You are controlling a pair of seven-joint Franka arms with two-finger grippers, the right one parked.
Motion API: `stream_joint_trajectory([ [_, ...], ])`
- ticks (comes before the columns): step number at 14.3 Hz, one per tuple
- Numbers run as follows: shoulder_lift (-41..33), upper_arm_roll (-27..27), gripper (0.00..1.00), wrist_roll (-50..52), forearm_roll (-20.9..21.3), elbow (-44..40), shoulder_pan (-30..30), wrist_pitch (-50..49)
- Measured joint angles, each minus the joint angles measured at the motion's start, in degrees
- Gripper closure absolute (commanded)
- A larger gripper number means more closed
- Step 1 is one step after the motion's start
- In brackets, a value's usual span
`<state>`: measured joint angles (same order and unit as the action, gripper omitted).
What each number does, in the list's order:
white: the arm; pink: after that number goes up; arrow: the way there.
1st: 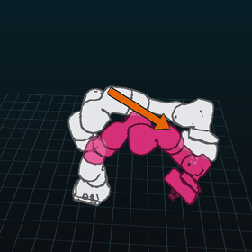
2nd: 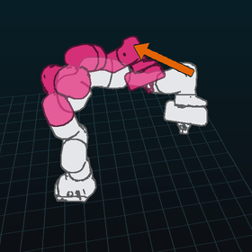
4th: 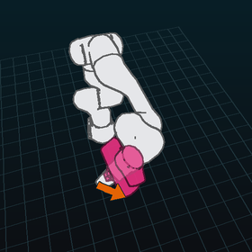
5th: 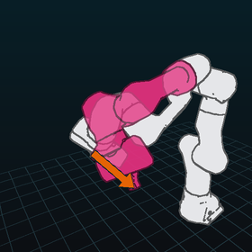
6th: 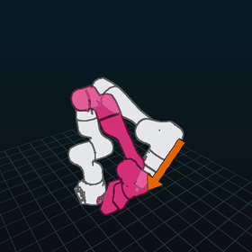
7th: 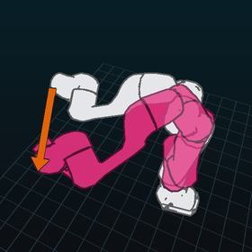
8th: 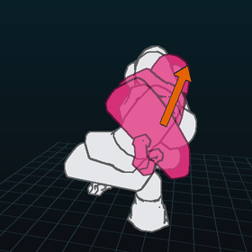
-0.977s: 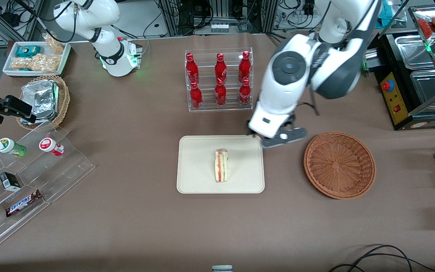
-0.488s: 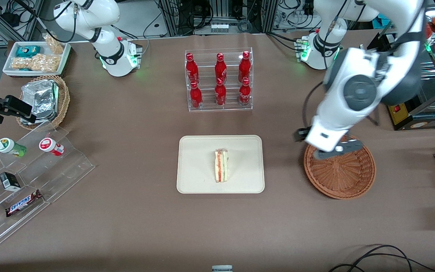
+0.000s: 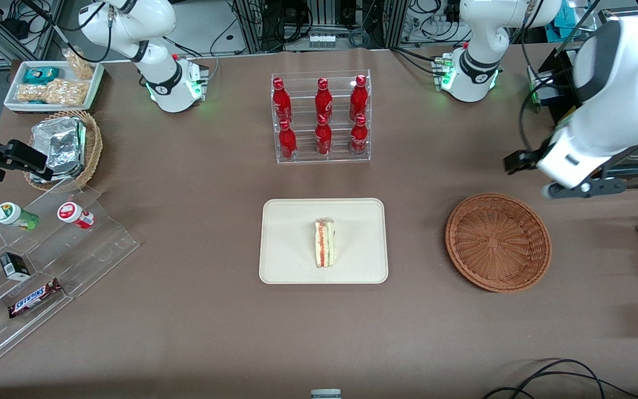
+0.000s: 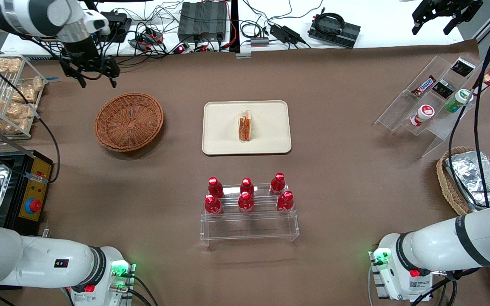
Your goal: Place sandwich from basket to tray
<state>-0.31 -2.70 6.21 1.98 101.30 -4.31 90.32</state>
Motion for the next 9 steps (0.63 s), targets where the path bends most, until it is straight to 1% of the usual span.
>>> stream_joint_trajectory([
  [1, -0.6, 0.0, 0.00, -3.9, -0.1, -0.7, 1.2, -0.7],
  [3, -0.9, 0.0, 0.00, -7.2, -0.4, -2.9, 2.1, -0.9],
  [6, 0.1, -0.1, 0.00, -7.7, -0.7, -6.8, 2.3, -0.9],
  [9, 1.4, -0.1, 0.00, -7.9, -2.2, -9.9, 3.7, -0.9],
])
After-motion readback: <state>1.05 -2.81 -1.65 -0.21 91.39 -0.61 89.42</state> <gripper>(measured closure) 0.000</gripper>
